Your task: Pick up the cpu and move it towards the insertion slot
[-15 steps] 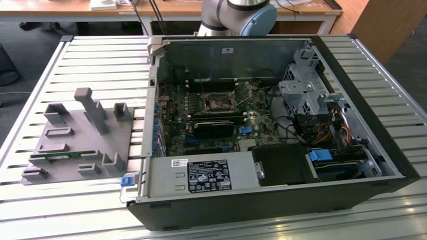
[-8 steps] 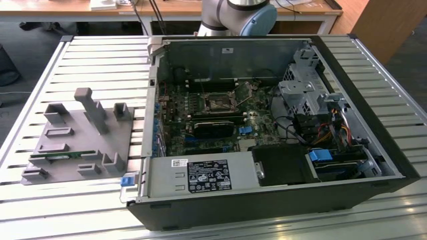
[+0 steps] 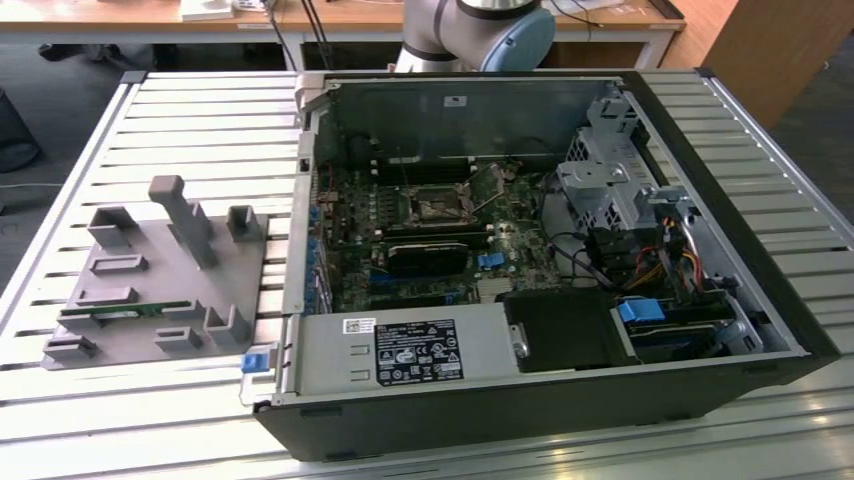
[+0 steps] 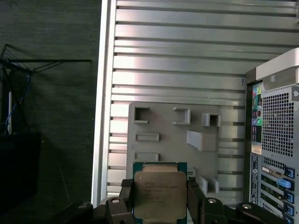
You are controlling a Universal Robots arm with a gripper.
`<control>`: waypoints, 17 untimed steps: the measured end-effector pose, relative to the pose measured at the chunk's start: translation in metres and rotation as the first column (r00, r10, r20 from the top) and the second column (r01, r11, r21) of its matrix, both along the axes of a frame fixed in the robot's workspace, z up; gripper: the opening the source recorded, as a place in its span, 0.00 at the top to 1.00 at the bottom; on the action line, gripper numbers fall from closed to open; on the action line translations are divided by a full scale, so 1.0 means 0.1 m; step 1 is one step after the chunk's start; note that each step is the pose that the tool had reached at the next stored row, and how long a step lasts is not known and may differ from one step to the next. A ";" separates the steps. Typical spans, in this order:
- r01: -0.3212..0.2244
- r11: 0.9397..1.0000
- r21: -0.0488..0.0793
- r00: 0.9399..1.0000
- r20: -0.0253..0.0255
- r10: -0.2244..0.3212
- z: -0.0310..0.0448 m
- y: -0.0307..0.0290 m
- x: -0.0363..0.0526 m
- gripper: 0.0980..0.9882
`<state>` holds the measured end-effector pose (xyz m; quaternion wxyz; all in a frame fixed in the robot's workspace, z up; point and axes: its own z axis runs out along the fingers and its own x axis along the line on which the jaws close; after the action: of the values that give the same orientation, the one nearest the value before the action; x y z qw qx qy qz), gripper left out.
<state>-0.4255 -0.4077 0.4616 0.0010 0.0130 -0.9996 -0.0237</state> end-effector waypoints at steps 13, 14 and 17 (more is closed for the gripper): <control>-0.006 1.000 0.000 1.000 0.000 0.006 0.000 0.000 0.180 0.50; -0.007 1.000 0.000 1.000 0.000 0.007 -0.001 0.000 0.195 0.50; -0.008 1.000 0.000 1.000 0.000 0.008 0.000 0.000 0.239 0.50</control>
<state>-0.4015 -0.4077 0.4616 0.0012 0.0173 -0.9996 -0.0238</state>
